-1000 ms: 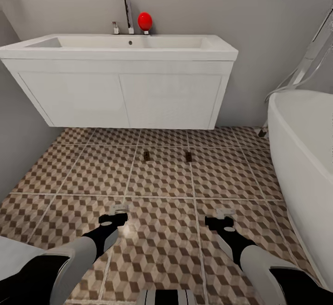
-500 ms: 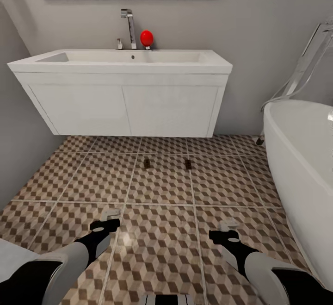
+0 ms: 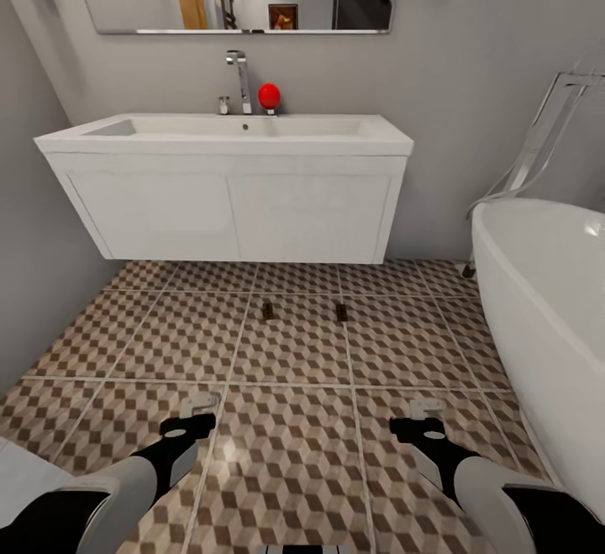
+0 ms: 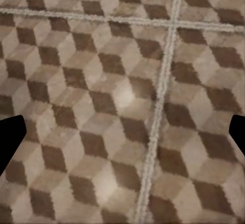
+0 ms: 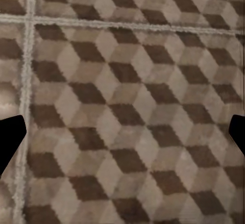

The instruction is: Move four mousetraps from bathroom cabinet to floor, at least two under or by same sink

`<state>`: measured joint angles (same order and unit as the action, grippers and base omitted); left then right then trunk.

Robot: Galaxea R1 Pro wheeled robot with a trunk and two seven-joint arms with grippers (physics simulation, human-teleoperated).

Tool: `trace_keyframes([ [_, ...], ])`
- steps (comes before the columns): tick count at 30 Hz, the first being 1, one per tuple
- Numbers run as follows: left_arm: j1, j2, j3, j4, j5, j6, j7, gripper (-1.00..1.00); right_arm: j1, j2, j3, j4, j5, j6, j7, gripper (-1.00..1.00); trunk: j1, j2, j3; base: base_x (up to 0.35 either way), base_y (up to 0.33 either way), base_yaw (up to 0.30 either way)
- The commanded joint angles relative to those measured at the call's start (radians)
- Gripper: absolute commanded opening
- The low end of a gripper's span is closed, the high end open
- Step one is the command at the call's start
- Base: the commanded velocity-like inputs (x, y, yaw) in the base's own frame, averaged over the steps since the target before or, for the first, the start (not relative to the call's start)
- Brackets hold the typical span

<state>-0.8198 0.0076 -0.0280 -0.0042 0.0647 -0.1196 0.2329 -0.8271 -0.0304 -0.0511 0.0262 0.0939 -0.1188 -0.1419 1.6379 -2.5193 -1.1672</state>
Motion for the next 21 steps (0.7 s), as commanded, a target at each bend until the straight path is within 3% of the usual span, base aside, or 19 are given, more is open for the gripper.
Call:
trace_keyframes([
  [1, 0.004, 0.000, -0.004, 0.001, 0.007, -0.004, 0.001, 1.00, -0.001, -0.001, -0.006, 0.003, 0.010, -0.005, -0.004, 1.00, -0.001, 0.000, 0.003, 0.000, 0.000, 0.000],
  [6, 0.029, 0.001, -0.003, 0.001, 0.018, -0.005, 0.000, 1.00, -0.001, -0.003, -0.006, 0.003, 0.010, -0.005, -0.004, 1.00, -0.003, 0.001, 0.023, 0.000, 0.000, 0.000],
  [14, 0.060, 0.002, -0.003, 0.001, 0.081, -0.006, -0.002, 1.00, 0.009, -0.003, -0.005, 0.003, 0.009, -0.015, -0.004, 1.00, -0.006, 0.003, 0.053, 0.000, 0.000, 0.000],
  [21, 0.086, 0.004, -0.003, 0.001, 0.105, -0.006, -0.003, 1.00, 0.040, -0.003, -0.004, 0.003, 0.010, -0.030, -0.005, 1.00, -0.010, 0.005, 0.081, 0.000, 0.000, 0.000],
])
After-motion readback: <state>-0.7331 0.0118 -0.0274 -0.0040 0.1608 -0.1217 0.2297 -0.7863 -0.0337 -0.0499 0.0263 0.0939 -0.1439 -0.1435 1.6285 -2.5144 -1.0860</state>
